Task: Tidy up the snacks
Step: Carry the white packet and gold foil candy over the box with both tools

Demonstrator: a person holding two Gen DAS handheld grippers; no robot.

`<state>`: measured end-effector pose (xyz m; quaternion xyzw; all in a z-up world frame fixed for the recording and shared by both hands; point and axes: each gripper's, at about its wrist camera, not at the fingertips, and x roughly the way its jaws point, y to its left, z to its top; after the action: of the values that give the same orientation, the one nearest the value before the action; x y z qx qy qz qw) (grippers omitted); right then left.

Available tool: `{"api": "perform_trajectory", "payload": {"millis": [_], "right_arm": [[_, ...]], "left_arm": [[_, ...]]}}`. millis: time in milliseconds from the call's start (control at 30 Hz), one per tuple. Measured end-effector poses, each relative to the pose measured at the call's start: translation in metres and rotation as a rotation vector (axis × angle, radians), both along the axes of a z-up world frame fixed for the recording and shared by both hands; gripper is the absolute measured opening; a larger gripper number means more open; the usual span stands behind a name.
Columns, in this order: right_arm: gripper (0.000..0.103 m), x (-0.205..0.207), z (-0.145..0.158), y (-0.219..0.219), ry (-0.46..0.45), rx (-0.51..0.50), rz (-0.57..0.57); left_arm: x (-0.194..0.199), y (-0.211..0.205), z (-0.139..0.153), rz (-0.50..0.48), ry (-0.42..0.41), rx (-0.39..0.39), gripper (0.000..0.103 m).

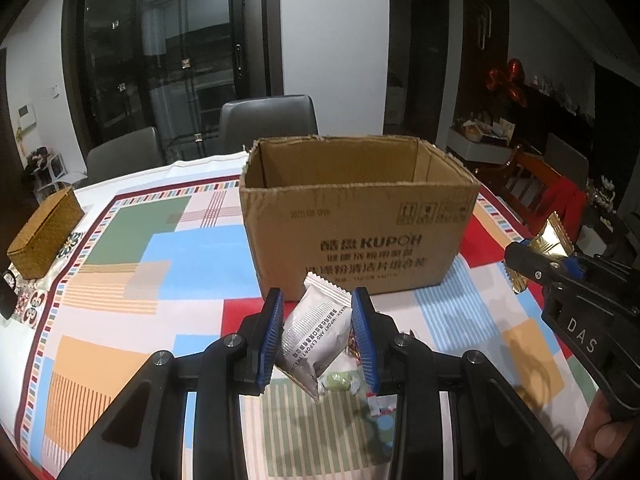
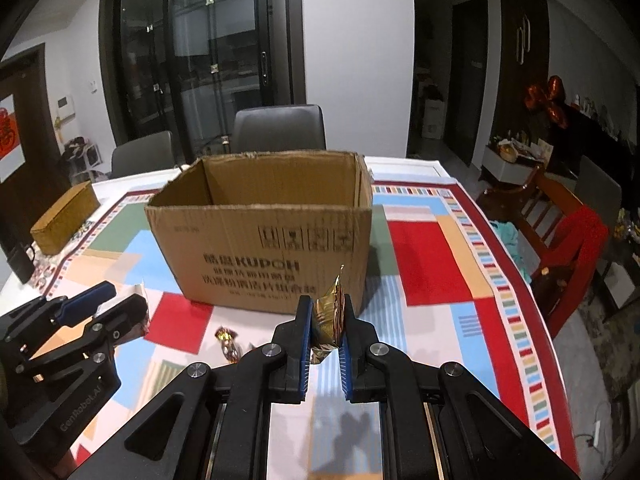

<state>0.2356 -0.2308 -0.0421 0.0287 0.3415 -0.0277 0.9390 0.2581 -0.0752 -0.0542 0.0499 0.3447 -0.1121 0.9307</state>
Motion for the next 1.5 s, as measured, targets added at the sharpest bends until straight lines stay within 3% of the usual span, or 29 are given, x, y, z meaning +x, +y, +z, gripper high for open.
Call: {"api": "perform_trajectory", "payload": {"millis": [933, 1500], "right_arm": [[0.013, 0.048, 0.050, 0.001, -0.111, -0.014, 0.020], [0.013, 0.077, 0.067, 0.005, -0.149, -0.029, 0.032]], "left_arm": [[0.044, 0.000, 0.049, 0.031, -0.090, -0.013, 0.035], [0.076, 0.004, 0.060, 0.045, -0.126, -0.019, 0.035]]}}
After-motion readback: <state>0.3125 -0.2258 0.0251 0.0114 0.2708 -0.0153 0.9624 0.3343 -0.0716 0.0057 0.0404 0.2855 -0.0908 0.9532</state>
